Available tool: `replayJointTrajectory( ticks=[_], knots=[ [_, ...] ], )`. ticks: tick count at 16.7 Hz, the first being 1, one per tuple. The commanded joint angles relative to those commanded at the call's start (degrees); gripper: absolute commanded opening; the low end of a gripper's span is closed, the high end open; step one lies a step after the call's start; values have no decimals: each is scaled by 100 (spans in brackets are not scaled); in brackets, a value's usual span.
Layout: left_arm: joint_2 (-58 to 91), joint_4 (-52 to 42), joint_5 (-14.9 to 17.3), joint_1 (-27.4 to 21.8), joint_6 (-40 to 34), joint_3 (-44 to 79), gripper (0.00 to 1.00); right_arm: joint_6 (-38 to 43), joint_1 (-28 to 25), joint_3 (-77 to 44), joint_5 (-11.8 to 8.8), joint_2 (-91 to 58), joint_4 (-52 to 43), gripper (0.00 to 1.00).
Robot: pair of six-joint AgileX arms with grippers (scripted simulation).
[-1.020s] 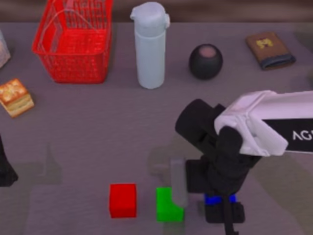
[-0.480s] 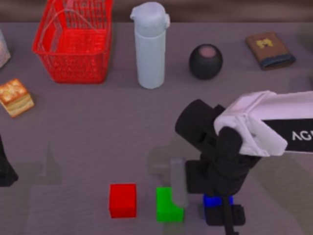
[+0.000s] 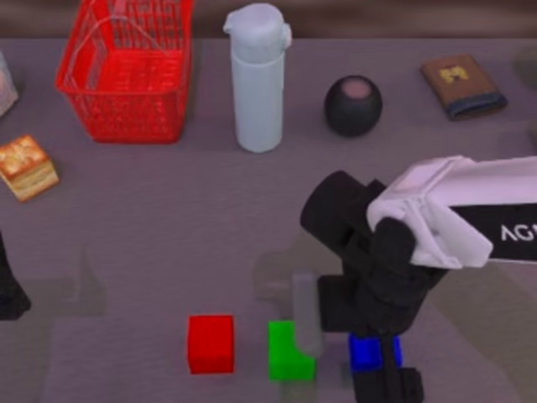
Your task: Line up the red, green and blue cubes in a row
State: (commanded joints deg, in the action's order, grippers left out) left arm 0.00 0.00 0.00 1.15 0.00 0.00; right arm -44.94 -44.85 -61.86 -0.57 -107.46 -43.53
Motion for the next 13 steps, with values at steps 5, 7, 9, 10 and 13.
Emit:
replayJointTrajectory(
  ticks=[5,7,9,10,13],
  knots=[
    [0,0,0,0,0,0,100,-15,-12,-71,0,36,-99,100],
    [0,0,0,0,0,0,100,-44,-40,-264,0,159,-414,100],
    [0,0,0,0,0,0,100,-53,-49,-500,-3,321,-839,100],
    [0,0,0,0,0,0,100,-51,-47,-618,-4,408,-1065,100],
    [0,0,0,0,0,0,100,-37,-33,-883,-4,629,-1524,100]
  ],
)
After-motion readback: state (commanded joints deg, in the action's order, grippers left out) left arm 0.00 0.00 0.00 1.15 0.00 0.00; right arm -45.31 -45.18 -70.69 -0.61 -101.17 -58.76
